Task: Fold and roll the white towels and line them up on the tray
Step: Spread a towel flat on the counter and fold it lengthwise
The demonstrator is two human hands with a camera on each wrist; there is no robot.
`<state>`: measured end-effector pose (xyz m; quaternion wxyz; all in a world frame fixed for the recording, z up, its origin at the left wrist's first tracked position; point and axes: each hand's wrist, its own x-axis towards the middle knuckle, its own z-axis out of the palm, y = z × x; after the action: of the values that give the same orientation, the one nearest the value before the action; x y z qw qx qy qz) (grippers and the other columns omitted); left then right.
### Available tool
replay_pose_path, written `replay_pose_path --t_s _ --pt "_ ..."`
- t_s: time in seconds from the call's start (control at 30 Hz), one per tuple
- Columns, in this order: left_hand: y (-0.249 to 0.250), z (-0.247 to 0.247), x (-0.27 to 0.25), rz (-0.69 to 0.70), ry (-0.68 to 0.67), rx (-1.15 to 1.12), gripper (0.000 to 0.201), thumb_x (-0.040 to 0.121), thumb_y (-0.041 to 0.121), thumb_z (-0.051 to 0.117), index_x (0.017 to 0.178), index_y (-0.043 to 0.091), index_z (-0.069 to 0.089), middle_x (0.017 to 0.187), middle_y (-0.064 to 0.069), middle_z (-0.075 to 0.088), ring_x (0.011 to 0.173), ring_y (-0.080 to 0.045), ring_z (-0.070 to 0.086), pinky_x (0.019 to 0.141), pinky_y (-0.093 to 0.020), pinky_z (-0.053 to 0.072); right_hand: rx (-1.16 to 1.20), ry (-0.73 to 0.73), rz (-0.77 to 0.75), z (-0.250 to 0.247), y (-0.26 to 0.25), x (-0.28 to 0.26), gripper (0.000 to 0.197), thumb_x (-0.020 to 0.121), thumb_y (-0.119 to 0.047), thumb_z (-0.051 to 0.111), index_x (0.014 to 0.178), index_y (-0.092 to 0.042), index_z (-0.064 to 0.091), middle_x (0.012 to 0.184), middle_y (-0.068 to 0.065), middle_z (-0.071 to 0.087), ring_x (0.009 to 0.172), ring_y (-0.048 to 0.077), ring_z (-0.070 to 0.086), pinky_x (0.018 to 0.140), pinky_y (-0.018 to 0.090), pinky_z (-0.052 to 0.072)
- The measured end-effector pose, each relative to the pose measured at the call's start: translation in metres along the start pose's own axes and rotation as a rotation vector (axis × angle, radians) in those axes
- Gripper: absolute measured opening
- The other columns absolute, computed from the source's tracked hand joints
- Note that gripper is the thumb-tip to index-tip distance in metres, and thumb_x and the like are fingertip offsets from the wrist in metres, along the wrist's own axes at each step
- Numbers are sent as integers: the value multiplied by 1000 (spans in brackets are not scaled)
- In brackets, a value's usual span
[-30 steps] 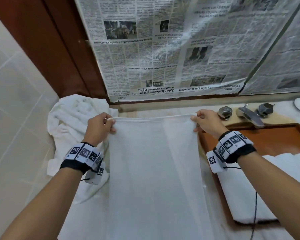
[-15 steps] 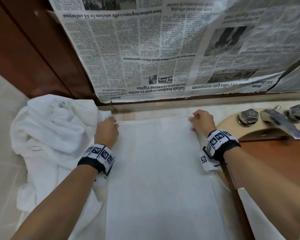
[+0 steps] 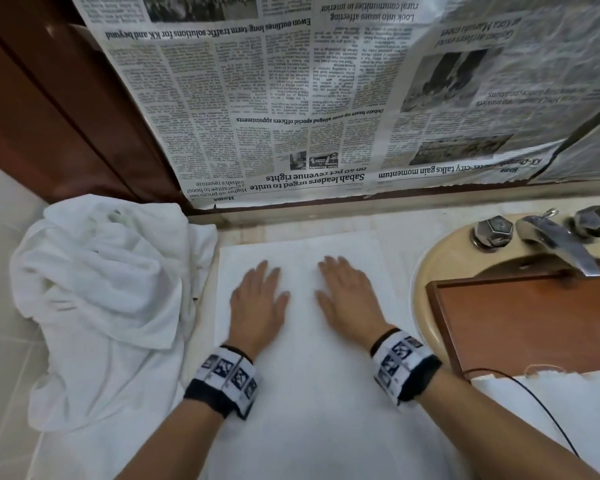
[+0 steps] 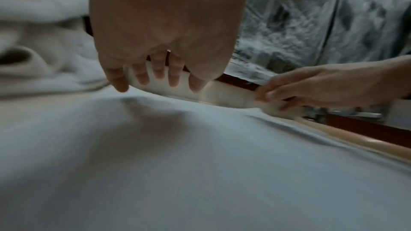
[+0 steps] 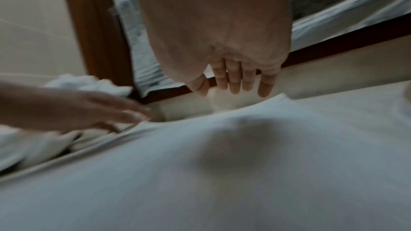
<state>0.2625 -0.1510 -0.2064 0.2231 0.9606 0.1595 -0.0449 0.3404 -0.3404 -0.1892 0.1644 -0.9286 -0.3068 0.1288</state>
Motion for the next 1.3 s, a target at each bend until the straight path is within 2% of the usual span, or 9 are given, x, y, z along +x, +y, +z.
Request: replay_pose_path --t_s 0.13,0.3,0.43,0.57,0.8,0.9,1.0,1.17,1.3 --pt "15 19 -3 -8 -118 164 74 86 63 -9 157 45 1 166 13 -11 153 -23 -12 119 -58 -2 -167 -170 8 22 -5 5 74 91 -59 -9 158 -29 -7 160 -15 -21 152 19 -14 123 49 -2" --pt "-19 10 4 -100 -121 220 64 97 66 3 156 44 -8 165 14 -17 153 -19 -15 121 -55 -6 -211 -185 174 15 32 0 64 102 -58 7 156 -32 -16 159 -12 -28 150 15 -21 122 47 -8" --pt "-38 -6 -14 -221 -113 139 65 103 57 16 159 33 -5 166 9 -15 153 -25 -13 122 -54 -4 -153 -118 359 -1 51 -22 65 105 -47 8 158 -14 -9 165 3 -16 153 19 -10 124 46 1" --pt "-16 3 -69 -170 -105 97 73 95 63 3 160 29 0 166 9 -14 153 -22 -13 120 -55 -5 -79 32 161 19 11 -77 67 102 -46 15 158 -10 13 165 6 7 153 23 8 123 46 7" --pt "-3 40 -139 -36 -90 136 81 91 66 -6 160 25 5 166 4 -9 154 -22 -4 122 -52 0 -186 -98 87 55 -6 -129 70 99 -58 3 159 -24 -3 164 -9 -13 153 16 -8 119 43 -9" --pt "-34 34 -139 -118 -29 152 87 89 68 -11 161 22 5 166 3 -8 154 -21 -2 123 -49 2 -188 -131 176 43 25 -131 77 87 -61 -15 154 -24 -20 158 -10 -30 150 12 -20 119 40 -16" --pt "-43 26 -148 -217 -26 145 84 89 62 -6 161 19 5 167 0 -6 155 -25 -2 123 -52 1 -159 -115 276 34 25 -136 86 84 -59 -18 157 -15 -10 163 -2 -20 152 14 -15 121 43 -10" --pt "16 50 -201 -31 -66 77 79 91 57 -7 161 21 4 166 2 -11 153 -20 -11 120 -47 -10 -138 -132 10 67 -41 -169 65 104 -46 14 153 -9 34 161 7 25 148 24 29 115 50 14" --pt "22 66 -215 -54 -50 105 72 95 56 -5 160 29 7 166 8 -9 154 -17 -7 120 -44 -12 -125 -155 14 79 -45 -184 62 104 -48 14 158 -19 20 165 -3 10 152 21 15 117 47 4"
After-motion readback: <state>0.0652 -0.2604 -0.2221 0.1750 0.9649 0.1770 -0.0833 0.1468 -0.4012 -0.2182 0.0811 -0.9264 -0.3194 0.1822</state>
